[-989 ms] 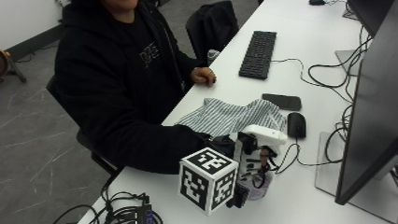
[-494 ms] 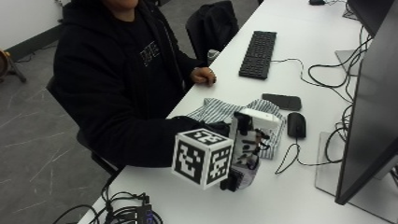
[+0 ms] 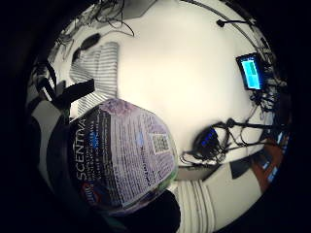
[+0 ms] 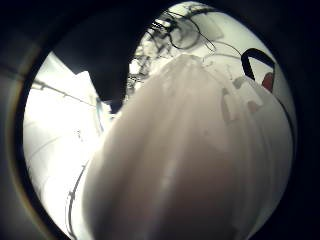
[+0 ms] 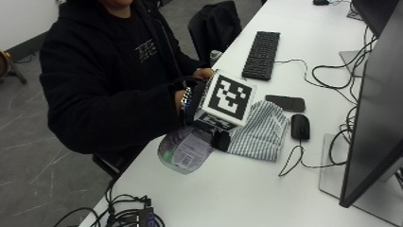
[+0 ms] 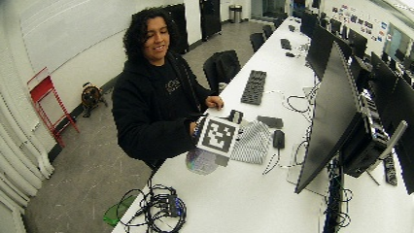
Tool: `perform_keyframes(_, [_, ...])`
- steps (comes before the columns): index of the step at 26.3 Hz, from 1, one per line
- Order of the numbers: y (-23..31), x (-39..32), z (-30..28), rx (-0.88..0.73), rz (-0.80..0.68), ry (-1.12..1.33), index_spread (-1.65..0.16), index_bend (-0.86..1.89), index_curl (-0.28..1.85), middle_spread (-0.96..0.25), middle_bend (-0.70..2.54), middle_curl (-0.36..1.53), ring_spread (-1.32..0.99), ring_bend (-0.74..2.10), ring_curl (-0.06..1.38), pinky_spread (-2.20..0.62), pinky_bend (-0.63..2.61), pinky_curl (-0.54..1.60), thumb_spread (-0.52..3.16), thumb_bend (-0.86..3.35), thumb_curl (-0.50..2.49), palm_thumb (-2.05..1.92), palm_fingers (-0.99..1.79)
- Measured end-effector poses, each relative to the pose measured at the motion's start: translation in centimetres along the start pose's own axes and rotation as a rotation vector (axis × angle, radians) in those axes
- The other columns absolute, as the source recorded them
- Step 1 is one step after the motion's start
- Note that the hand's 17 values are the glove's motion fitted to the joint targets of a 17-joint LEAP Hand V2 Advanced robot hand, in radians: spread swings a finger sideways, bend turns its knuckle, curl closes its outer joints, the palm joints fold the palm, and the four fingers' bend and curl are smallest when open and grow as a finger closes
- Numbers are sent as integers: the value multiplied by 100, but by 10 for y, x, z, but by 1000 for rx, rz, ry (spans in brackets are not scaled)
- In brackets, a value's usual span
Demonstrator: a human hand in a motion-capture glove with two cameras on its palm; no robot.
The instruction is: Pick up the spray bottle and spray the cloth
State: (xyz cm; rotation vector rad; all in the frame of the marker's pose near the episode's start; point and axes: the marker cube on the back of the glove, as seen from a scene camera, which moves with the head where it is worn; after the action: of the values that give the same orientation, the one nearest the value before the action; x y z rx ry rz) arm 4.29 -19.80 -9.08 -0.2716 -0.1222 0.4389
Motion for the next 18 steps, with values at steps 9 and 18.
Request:
perform_keyframes(9, [8, -15, 21, -277, 118, 317, -29, 24, 51, -21, 56, 54, -24, 68, 48, -33, 40, 39, 28, -3, 72, 97, 136])
perform_keyframes(18, [7, -40, 64, -526, 168, 670, -29, 24, 53, -21, 56, 54, -23, 68, 47, -33, 40, 38, 27, -3, 74, 97, 135])
